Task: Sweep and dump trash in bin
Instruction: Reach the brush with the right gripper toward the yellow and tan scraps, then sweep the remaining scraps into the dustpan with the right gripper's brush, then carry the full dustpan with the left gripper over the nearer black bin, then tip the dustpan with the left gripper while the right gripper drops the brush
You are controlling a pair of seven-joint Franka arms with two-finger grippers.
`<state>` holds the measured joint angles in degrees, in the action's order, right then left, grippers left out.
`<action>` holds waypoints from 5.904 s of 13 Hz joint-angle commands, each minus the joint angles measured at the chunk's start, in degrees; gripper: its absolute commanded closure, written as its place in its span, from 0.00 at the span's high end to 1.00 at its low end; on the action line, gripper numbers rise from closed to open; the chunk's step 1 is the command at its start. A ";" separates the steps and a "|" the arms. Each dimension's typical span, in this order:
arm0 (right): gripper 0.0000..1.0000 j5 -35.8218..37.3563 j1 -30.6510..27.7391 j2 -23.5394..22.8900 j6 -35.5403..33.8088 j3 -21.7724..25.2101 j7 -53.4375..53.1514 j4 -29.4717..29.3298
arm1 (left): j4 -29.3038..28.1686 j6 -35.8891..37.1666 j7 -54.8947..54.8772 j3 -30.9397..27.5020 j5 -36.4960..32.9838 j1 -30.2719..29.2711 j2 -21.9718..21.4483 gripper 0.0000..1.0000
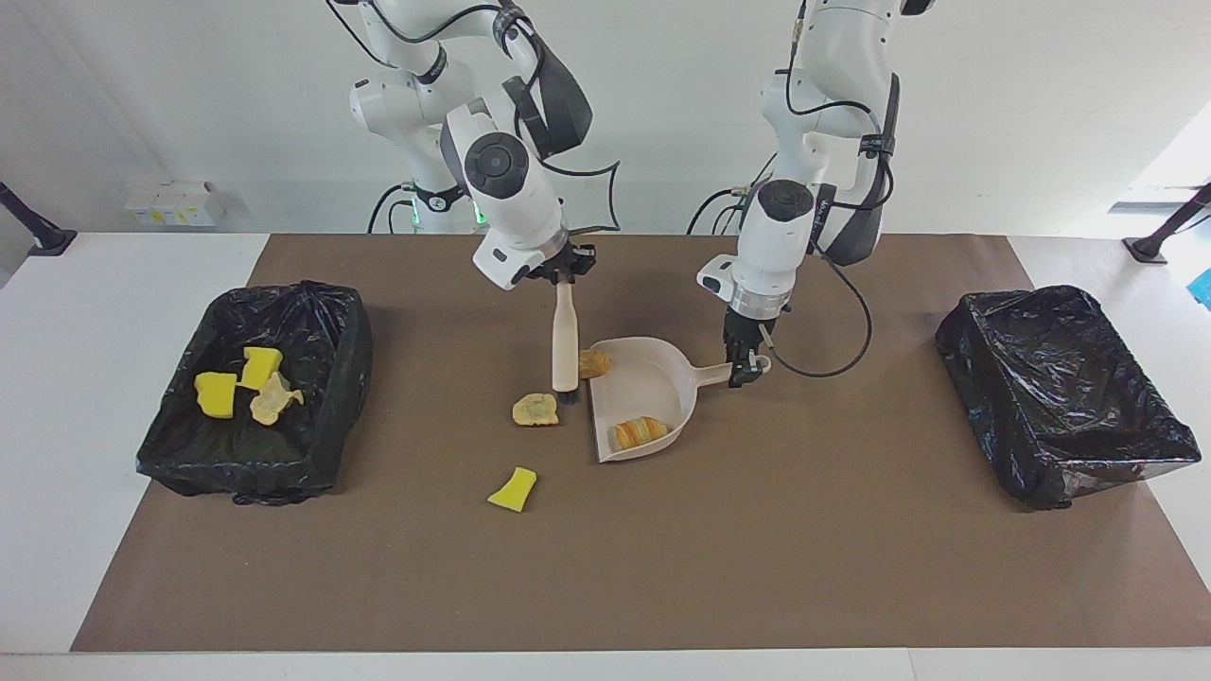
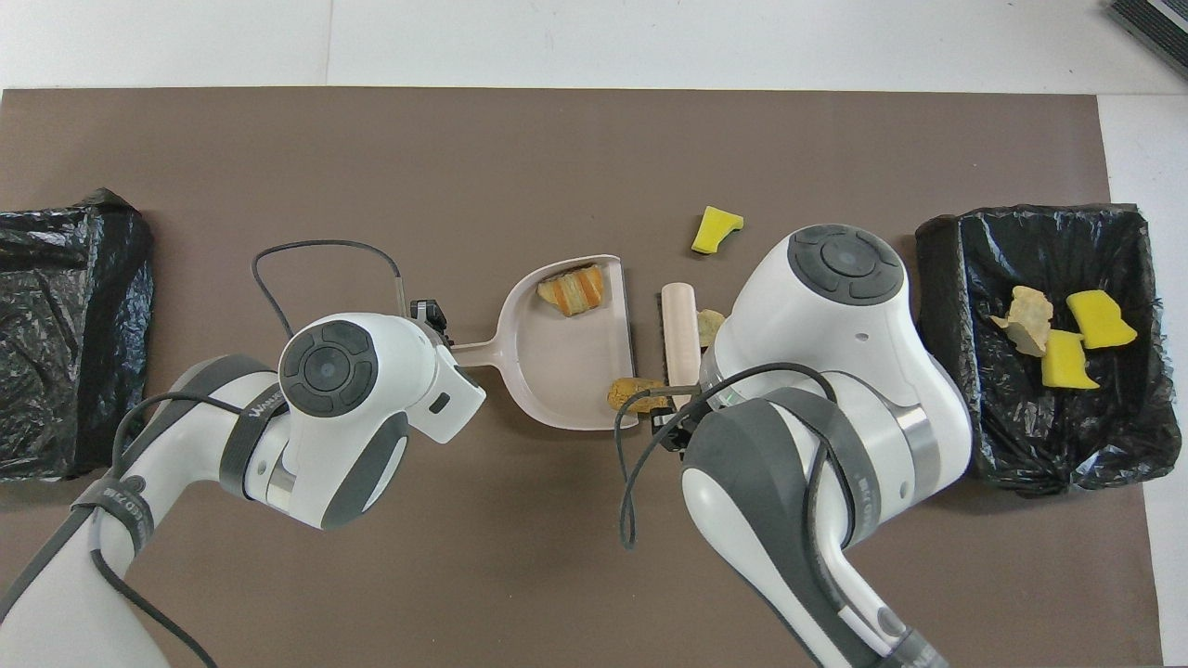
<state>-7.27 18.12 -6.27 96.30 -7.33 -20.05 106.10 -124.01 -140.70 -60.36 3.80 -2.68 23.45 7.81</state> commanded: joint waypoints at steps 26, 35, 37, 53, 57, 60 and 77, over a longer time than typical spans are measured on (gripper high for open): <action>0.00 10.10 -3.01 -9.20 0.30 -0.84 10.13 2.18 | -1.76 10.81 13.59 -1.08 -10.86 0.80 -4.04 0.00; 0.00 -13.12 2.53 -9.55 8.12 -0.84 3.90 1.05 | -1.67 6.85 13.08 -0.99 -10.50 0.98 -2.98 0.00; 0.00 -14.34 3.85 -9.20 7.77 -0.93 1.43 -0.62 | -1.76 4.05 12.99 -0.99 -10.42 1.51 -1.14 0.00; 0.00 -5.04 4.56 10.03 -6.66 -0.93 -7.46 11.47 | -0.09 -4.23 6.67 -0.99 0.75 -1.83 1.33 0.00; 0.00 -7.66 8.50 15.41 -0.51 -0.93 -11.93 20.81 | 2.53 -0.74 -3.68 -0.73 5.65 -6.74 0.19 0.00; 0.00 -9.43 13.25 12.96 7.83 -0.93 -14.93 22.04 | 14.82 16.73 -13.08 -0.99 10.14 -10.86 1.42 0.00; 0.00 -8.73 19.85 2.93 20.95 -0.67 -16.34 22.04 | 31.80 43.76 -59.77 -1.78 13.60 -54.20 1.24 0.00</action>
<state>-17.11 38.61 -2.87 116.82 -7.70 -37.87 127.91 -95.71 -99.33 -117.49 1.65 12.32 -28.02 8.74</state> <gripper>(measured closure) 0.744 0.674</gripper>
